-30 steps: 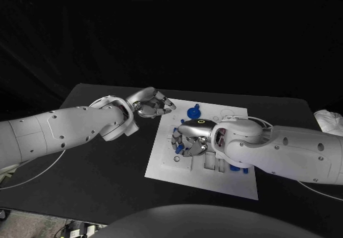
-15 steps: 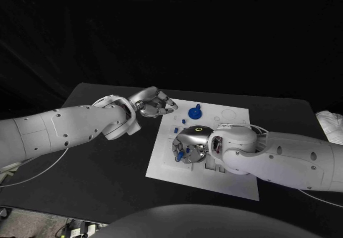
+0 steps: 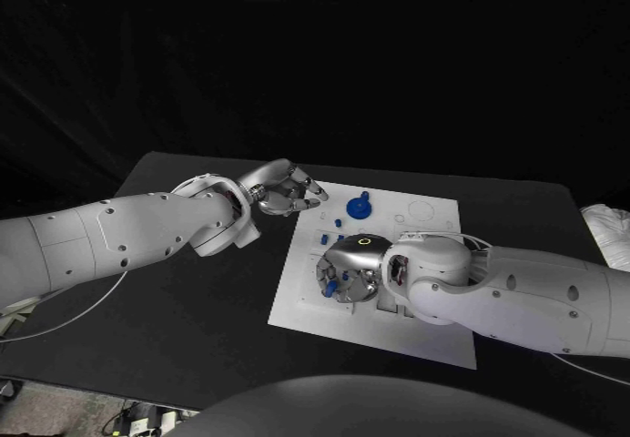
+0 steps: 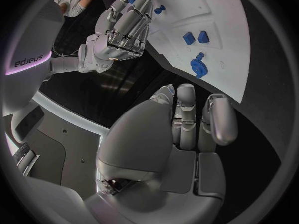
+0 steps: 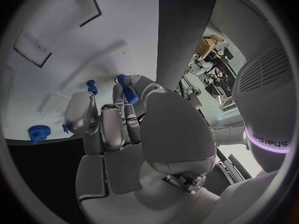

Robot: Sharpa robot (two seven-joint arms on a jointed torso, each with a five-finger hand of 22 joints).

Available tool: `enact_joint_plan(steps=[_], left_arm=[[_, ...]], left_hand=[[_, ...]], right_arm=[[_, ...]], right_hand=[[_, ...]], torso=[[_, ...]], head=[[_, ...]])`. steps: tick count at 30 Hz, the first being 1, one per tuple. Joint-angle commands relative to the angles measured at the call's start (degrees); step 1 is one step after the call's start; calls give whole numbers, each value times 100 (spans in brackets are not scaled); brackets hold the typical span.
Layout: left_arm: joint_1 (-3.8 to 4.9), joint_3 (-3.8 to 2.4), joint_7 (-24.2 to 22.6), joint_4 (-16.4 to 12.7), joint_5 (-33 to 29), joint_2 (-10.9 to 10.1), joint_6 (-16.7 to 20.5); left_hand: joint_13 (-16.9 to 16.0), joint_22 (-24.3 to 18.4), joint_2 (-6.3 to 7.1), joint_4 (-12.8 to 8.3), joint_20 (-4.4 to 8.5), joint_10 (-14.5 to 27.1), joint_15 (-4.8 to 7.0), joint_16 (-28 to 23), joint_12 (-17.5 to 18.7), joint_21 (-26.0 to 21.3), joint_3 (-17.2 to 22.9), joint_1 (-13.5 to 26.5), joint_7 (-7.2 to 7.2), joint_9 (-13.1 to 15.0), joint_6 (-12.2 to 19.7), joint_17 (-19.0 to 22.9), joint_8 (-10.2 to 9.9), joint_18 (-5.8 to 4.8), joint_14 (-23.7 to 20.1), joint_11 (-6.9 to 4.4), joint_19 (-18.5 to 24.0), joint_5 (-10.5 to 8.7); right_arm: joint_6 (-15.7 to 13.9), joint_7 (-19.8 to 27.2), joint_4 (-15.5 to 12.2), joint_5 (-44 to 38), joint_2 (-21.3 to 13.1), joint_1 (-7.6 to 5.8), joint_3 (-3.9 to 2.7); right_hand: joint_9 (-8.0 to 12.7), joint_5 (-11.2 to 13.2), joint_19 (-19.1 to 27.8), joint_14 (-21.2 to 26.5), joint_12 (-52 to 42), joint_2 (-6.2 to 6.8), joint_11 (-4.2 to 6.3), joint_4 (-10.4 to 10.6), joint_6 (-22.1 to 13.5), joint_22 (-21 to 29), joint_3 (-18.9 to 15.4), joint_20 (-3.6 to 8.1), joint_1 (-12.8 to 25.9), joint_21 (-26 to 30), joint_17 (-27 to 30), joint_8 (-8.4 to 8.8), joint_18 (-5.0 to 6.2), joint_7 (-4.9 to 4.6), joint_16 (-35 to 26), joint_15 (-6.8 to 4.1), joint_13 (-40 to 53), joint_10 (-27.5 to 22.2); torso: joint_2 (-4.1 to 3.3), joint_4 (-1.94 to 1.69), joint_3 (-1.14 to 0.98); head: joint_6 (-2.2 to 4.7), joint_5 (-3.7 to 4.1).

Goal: Assemble the parts on the task board

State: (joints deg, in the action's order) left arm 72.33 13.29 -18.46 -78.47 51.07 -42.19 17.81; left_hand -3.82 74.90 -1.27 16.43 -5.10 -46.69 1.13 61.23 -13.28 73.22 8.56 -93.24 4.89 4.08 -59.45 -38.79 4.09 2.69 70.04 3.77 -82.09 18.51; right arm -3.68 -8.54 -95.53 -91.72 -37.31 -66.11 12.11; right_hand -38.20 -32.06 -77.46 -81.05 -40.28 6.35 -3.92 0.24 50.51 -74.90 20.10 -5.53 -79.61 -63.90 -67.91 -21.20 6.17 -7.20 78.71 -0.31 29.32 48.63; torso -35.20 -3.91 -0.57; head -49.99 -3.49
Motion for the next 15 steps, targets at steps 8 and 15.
enact_joint_plan(steps=[8, 15], left_arm=[[-4, -4, -5, 6, 5, 25, -105], [-10, -4, 11, 23, 5, 36, -143]], left_hand=[[5, 1014, 14, 11, -1, -33, 2, -39, 31, -40, 33, -28, 28, 2, -6, 5, 6, 105, -23, 17, 42, 18], [5, 1013, 15, 11, -2, -34, 1, -39, 31, -43, 41, -31, 30, 1, -5, 6, 5, 105, -25, 20, 44, 20]], right_arm=[[-129, -19, 16, -278, 11, 31, -1], [-158, -35, 22, -400, 27, 47, 0]], right_hand=[[1, 19, 38, 43, 42, -8, 4, -16, -24, -763, 46, -19, 52, 46, 12, 35, -54, -29, -24, 9, 0, -54], [7, -23, 57, 54, 65, -8, 2, -60, -17, -755, 86, -23, 31, 78, 31, 52, -46, -29, -35, 10, 1, -75]], torso=[[0, 0, -1], [2, 0, 0]], head=[[-1, -19], [-1, -16]])
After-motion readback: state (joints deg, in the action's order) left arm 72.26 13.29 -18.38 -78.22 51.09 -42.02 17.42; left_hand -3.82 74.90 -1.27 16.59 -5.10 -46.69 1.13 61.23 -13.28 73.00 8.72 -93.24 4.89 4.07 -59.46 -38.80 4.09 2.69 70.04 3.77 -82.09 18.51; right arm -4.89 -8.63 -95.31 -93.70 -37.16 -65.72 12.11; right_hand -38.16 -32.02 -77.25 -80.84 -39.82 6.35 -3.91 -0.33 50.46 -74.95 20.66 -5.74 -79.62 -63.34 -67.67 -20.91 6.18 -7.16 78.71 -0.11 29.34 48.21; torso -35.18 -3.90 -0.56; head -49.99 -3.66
